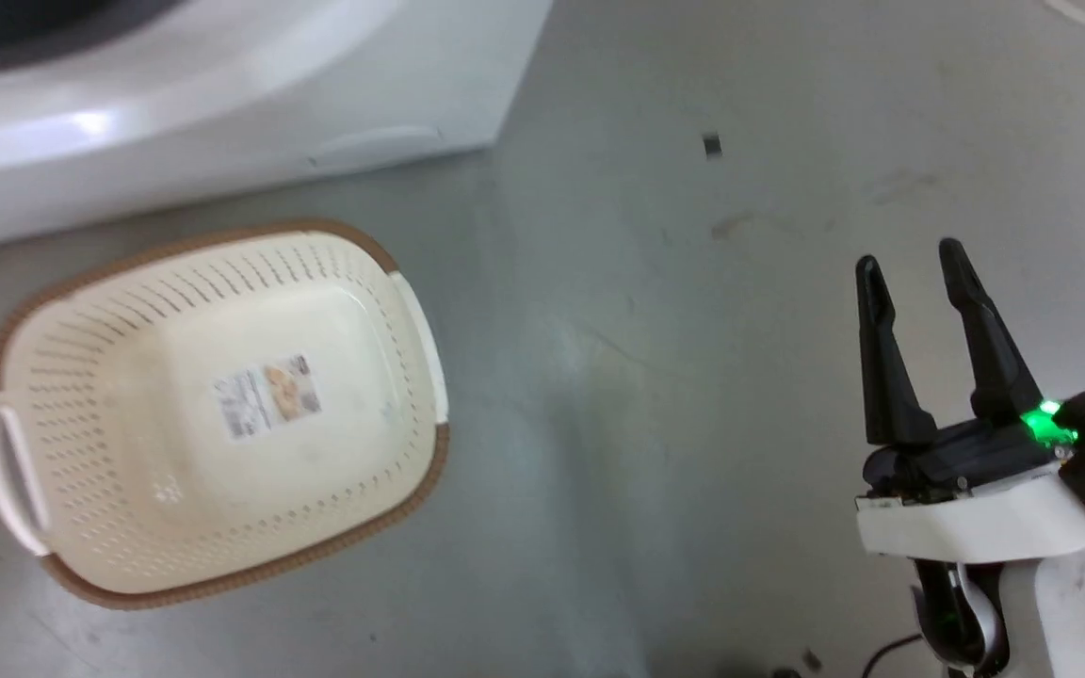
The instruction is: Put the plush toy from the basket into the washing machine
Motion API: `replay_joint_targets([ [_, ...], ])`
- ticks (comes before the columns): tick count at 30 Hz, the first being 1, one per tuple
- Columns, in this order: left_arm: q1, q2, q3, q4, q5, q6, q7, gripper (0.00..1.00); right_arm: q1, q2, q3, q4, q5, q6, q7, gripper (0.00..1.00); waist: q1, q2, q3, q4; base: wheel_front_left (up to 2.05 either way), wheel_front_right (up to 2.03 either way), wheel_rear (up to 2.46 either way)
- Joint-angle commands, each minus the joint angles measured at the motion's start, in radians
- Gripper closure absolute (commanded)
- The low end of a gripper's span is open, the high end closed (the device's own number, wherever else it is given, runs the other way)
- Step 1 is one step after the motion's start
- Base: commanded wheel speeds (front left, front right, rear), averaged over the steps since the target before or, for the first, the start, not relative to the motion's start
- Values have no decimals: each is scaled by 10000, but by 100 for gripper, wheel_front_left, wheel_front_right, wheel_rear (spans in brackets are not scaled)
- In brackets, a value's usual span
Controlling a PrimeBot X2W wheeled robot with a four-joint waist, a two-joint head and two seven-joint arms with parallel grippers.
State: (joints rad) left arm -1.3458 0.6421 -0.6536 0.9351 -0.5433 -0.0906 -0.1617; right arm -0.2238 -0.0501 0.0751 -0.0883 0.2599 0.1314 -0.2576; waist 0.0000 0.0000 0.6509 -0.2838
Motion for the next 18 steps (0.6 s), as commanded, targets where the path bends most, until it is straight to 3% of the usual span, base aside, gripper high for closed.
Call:
replay_joint_targets([
  [1,371,-157,118,35,-163,69,-305,0,159,-1,-67,68,-125,-7,-42,0,0,0,-1047,538,0,0,0],
  [8,2803,-943,664,-769,-725,515,-983,0,866,-1,-374,372,-642,-7,-42,0,0,0,-2900,1362,0,0,0],
  [14,6074,-1254,2333,-3918,-557,1527,-997,0,1372,-1,-741,533,-813,-7,-42,0,0,0,-4026,1975,0,0,0],
  [18,8305,-1591,3349,-5937,-91,1982,-998,0,1608,-1,-713,593,-990,-7,-42,0,0,0,-4397,2279,0,0,0],
])
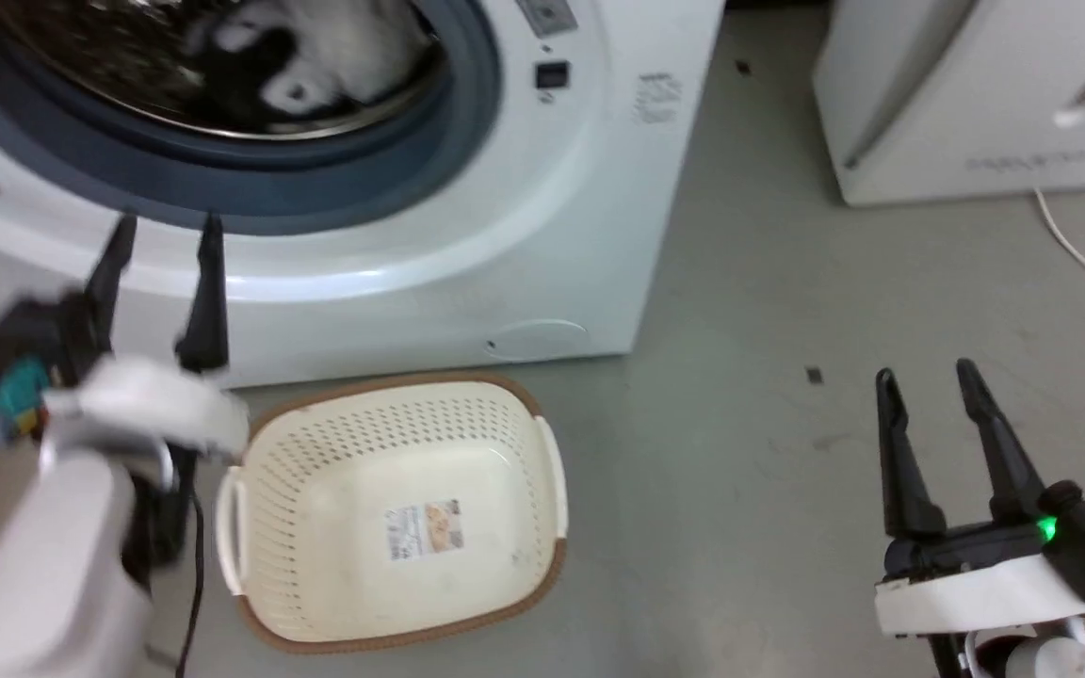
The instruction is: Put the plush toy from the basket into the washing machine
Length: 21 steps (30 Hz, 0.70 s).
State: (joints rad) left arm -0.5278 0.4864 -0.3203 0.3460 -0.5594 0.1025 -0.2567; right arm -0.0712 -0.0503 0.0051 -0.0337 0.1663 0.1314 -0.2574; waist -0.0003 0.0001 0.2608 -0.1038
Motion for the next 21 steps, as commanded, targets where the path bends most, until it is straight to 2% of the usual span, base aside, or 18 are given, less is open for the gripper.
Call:
replay_joint_targets([
  [1,654,-147,188,-473,257,172,-49,0,138,1,-23,75,-95,-7,-44,0,3,-1,-596,553,0,0,0],
  [4,2053,-554,624,-1515,710,433,-49,0,306,1,-63,92,-152,-7,-44,0,3,-1,-857,757,0,0,0],
  [9,3759,-1351,1178,-2431,1184,472,-50,0,570,1,-43,182,-209,-7,-44,0,3,-1,-1259,1036,0,0,0],
  [10,4035,-1487,1253,-2517,1318,455,-50,0,615,1,-9,213,-211,-7,-44,0,3,-1,-1339,1064,0,0,0],
  [11,4717,-1889,1441,-2645,1689,389,-50,0,717,1,52,301,-170,-7,-44,0,3,-1,-1556,1127,0,0,0],
  [15,5287,-2290,1738,-2821,2327,305,-50,0,854,1,107,384,-91,-7,-44,0,3,-1,-1749,1230,0,0,0],
  [21,5871,-2833,1772,-2699,2880,-152,-51,0,1134,1,224,474,-109,-7,-44,0,3,-1,-2035,1335,0,0,0],
])
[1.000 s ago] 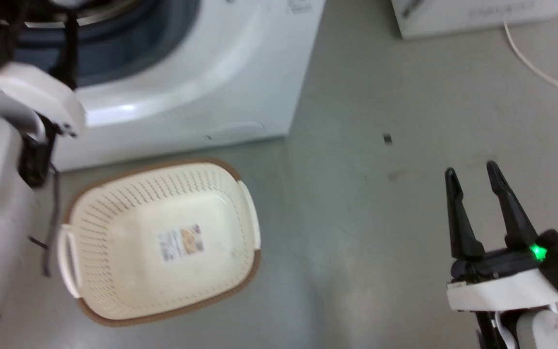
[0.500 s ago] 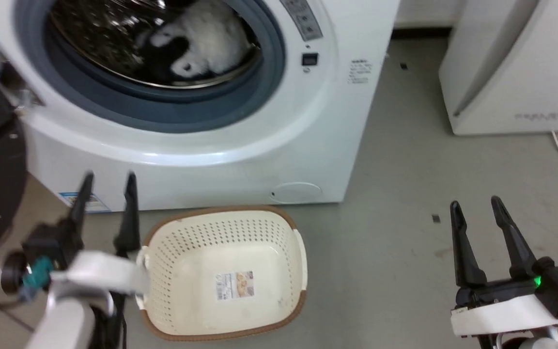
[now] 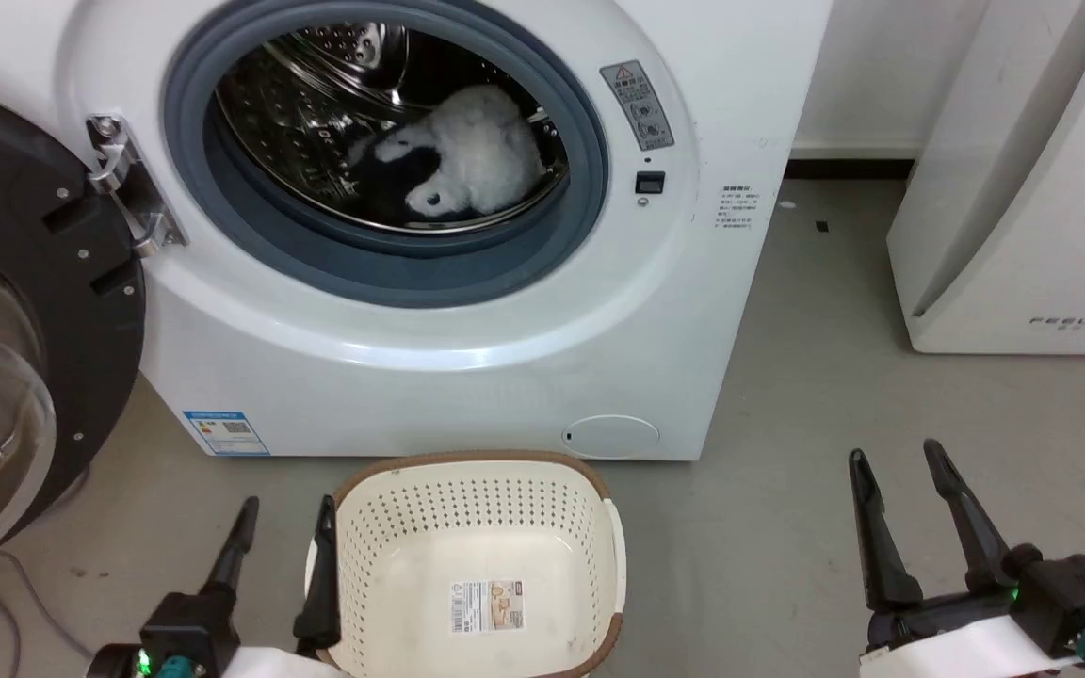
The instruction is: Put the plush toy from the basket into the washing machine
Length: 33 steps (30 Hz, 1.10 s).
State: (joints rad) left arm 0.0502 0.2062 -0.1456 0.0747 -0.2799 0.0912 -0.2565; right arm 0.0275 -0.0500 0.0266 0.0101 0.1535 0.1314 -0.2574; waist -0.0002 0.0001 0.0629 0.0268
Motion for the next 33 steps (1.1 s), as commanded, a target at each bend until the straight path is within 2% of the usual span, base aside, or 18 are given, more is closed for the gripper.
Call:
replay_joint_targets([
  [1,133,-100,35,45,173,-93,-52,0,185,-2,-6,47,37,-7,-44,0,2,-1,-85,44,0,0,0],
  [3,126,-329,91,113,514,-337,-53,0,291,-2,-121,36,134,-7,-44,0,2,-1,-146,129,0,0,0],
  [10,104,-670,298,145,797,-661,-53,0,334,-2,-65,69,137,-7,-44,0,2,-1,-158,183,0,0,0],
  [11,99,-677,303,147,787,-677,1,100,243,-2,-75,54,63,0,1,100,2,-1,-158,183,0,0,0],
  [33,4,-828,479,19,1101,-715,409,100,161,-2,-105,28,-192,-1,406,100,2,-1,-233,111,0,0,0],
])
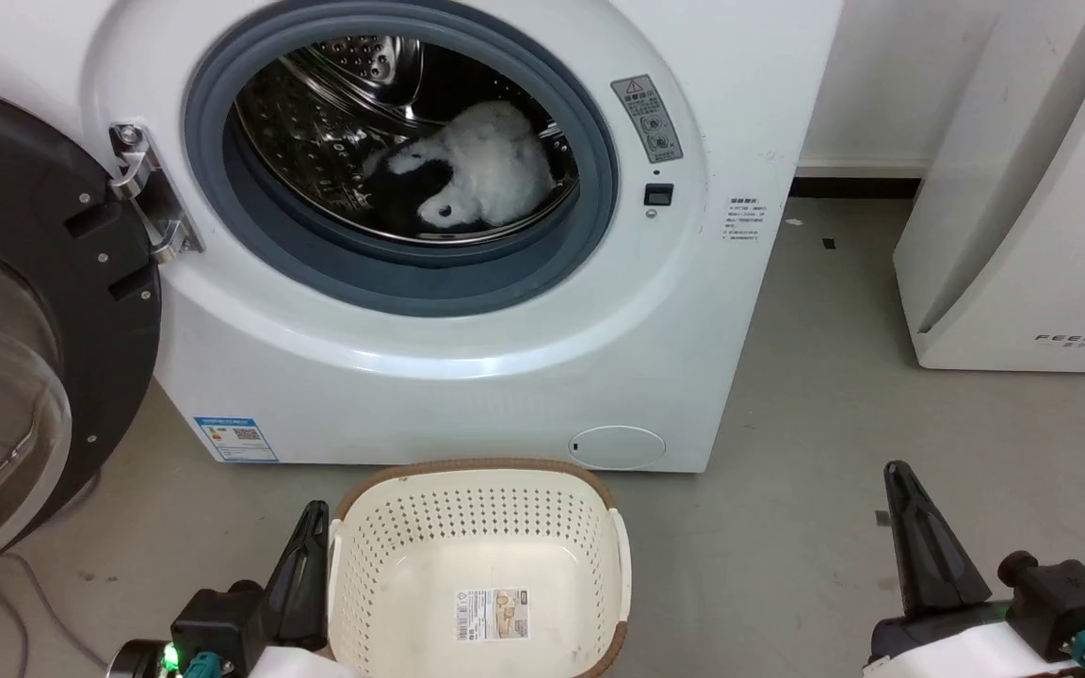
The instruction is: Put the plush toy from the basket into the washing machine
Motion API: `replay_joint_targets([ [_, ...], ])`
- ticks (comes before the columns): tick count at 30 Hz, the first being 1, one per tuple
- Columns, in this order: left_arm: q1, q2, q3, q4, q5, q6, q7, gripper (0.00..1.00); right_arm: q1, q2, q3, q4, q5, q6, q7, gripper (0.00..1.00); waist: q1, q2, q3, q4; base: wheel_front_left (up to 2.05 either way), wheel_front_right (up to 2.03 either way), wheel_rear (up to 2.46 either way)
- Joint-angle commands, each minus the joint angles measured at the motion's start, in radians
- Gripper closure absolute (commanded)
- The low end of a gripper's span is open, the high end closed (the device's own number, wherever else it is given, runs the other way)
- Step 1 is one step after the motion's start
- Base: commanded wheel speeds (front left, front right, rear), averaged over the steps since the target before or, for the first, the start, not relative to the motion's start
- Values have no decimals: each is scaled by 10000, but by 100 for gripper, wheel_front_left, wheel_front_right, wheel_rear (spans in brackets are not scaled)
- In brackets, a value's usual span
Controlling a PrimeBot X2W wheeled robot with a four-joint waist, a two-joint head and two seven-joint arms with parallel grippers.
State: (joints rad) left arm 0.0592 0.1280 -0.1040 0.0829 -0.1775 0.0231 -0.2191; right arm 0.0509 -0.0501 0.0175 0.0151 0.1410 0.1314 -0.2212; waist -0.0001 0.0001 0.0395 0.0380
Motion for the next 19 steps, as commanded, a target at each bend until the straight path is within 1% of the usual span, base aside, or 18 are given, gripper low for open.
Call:
replay_joint_targets([
  [1,-90,-53,72,-71,92,-36,55,100,-77,0,-16,-23,-80,-1,63,100,1,-1,-4,-3,0,0,0],
  [19,-177,-178,239,-202,382,-70,423,100,-151,0,-44,-45,-310,-2,434,100,1,-1,-71,-68,0,0,0],
])
